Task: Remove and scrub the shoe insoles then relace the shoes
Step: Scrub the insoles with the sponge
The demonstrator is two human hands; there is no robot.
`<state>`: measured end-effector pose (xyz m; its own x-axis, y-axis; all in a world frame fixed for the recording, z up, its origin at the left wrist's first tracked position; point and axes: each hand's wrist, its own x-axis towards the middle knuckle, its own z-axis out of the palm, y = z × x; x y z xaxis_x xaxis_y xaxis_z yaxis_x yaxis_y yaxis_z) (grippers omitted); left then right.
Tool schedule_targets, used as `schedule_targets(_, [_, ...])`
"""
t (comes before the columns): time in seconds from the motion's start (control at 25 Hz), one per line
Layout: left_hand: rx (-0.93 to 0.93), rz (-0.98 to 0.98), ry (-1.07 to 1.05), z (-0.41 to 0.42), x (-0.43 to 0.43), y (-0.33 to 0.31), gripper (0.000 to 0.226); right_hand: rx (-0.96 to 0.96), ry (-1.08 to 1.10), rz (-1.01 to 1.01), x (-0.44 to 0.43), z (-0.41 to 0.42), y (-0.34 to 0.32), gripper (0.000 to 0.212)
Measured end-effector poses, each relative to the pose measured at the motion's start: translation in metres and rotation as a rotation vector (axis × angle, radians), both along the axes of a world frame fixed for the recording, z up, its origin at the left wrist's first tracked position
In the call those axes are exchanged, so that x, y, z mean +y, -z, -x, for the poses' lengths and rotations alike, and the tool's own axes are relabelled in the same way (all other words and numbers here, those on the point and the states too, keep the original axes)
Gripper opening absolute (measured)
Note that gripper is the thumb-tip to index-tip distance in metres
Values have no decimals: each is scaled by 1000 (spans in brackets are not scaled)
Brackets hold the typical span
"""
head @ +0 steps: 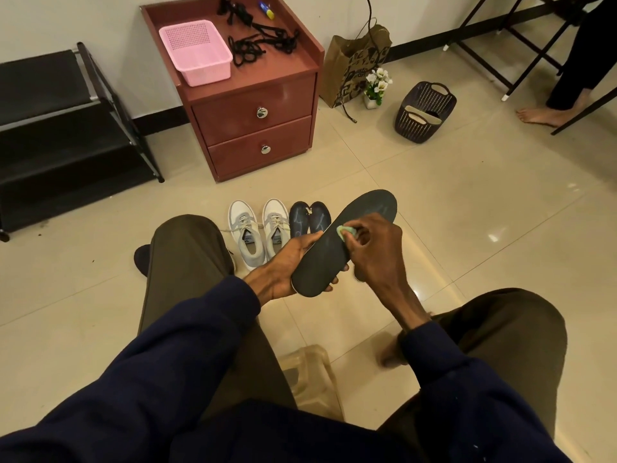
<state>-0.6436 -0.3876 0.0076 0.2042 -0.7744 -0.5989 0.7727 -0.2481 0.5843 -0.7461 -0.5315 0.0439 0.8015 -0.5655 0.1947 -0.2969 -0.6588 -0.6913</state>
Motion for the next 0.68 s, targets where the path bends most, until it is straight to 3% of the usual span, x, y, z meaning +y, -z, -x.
schedule_targets(0.08, [3,-15,-28,2,-1,1,61,-49,-13,8,9,2,5,14])
schedule_targets(0.28, [59,1,-142,0,3,1,51,157,-530,-211,33,2,-10,12])
schedule_targets(0.4, [58,19,-134,-1,2,2,50,100,-262,44,13,-4,-5,16])
schedule_targets(0.48, [36,14,-133,1,0,0,53,45,-96,101,8,-3,-2,16])
schedule_targets(0.56, [45,14,-196,1,-2,1,46,24,-273,11,20,-2,-3,13])
schedule_targets(0.68, [71,-5,-265,0,-1,2,40,240,-634,-158,33,3,-14,11])
